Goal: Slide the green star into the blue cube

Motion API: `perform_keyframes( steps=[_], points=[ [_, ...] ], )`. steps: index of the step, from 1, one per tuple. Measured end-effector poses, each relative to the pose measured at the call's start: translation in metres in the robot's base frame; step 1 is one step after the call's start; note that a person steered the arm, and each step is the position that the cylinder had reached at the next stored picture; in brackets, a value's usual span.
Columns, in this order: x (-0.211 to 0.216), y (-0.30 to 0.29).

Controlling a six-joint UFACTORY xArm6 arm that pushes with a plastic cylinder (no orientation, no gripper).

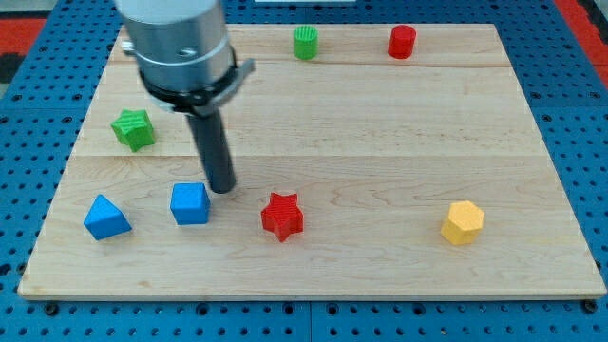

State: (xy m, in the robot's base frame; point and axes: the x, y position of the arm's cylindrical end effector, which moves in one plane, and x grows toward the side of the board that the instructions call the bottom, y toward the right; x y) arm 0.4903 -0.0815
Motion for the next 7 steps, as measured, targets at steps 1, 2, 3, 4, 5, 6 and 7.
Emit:
perform_keyframes(
  steps=[1, 2, 3, 4, 5, 6, 7],
  points=[
    [0.009, 0.015],
    [0.020, -0.060],
    [0.001, -0.065],
    [-0.040, -0.058],
    [-0.087, -0.048],
    [-0.123, -0.084],
    [-0.114, -0.155]
  ],
)
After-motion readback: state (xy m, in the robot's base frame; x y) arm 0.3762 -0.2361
